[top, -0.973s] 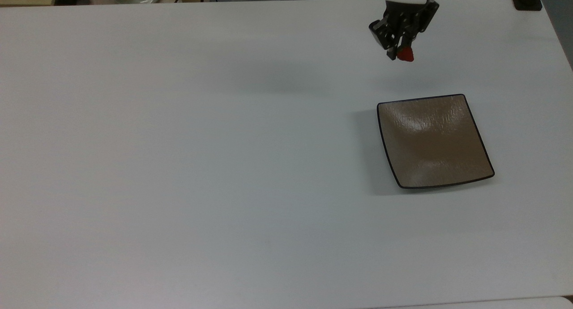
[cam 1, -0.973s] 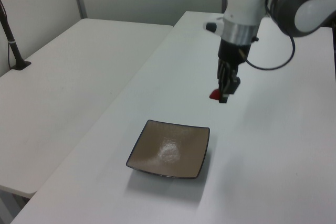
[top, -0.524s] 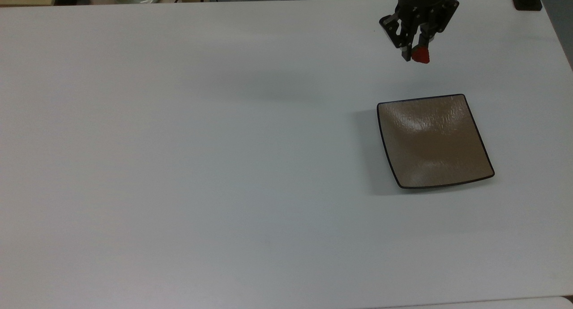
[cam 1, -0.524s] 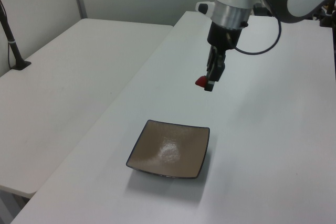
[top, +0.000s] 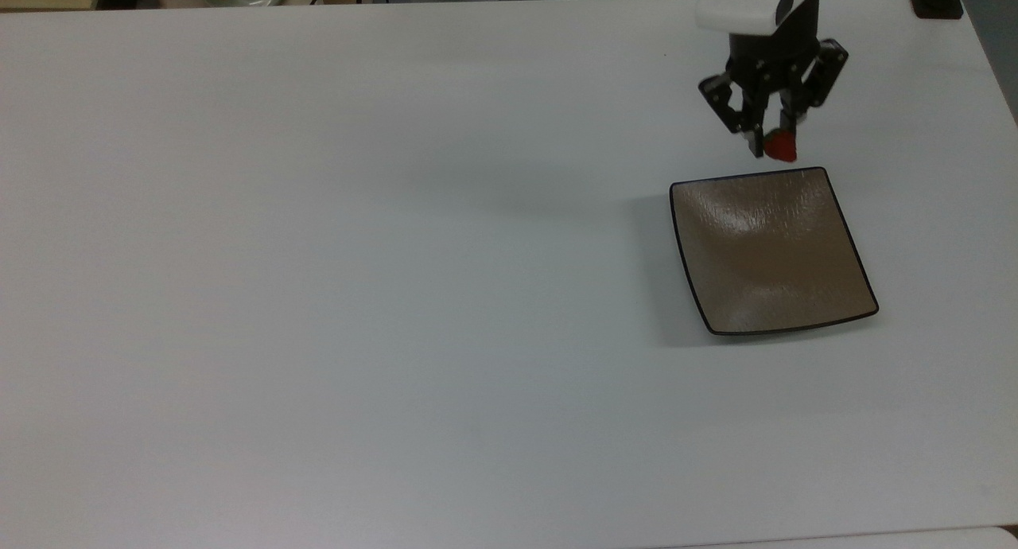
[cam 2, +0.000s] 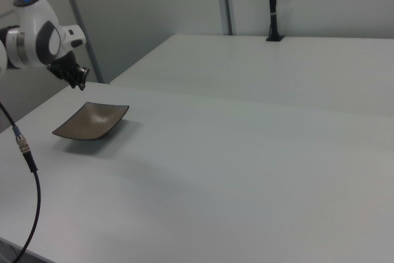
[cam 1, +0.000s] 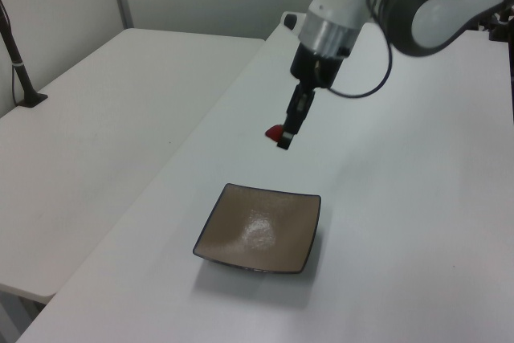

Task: Strawberries on a ceramic plate
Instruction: 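Lower the strawberry onto the plate center and open the gripper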

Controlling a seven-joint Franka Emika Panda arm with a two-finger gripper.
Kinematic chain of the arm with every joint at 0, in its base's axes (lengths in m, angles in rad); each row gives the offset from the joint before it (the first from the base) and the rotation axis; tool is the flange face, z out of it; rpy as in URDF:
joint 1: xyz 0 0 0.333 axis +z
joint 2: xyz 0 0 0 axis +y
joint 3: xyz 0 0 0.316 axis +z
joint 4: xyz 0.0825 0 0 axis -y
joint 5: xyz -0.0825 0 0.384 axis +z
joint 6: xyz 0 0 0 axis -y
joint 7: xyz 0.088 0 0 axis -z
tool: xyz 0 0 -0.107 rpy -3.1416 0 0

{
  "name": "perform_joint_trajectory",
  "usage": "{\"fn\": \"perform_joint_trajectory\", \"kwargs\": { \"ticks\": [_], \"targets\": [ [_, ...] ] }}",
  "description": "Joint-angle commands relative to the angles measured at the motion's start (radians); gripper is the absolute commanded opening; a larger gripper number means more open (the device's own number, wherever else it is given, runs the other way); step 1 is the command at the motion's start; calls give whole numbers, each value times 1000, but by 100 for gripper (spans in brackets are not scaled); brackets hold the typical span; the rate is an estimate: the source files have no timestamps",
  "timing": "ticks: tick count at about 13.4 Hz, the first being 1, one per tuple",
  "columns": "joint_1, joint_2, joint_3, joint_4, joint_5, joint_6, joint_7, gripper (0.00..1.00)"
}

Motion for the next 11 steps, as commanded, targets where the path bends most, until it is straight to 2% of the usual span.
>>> {"fn": "perform_joint_trajectory", "kwargs": {
  "ticks": [1, 6, 9, 11],
  "targets": [
    [45, 89, -27, 23, 0, 113, 49, 18],
    [50, 170, -32, 20, -1, 217, 49, 18],
    [53, 195, -32, -15, -2, 285, 49, 18],
    [67, 215, -44, -17, -3, 286, 49, 19]
  ]
}}
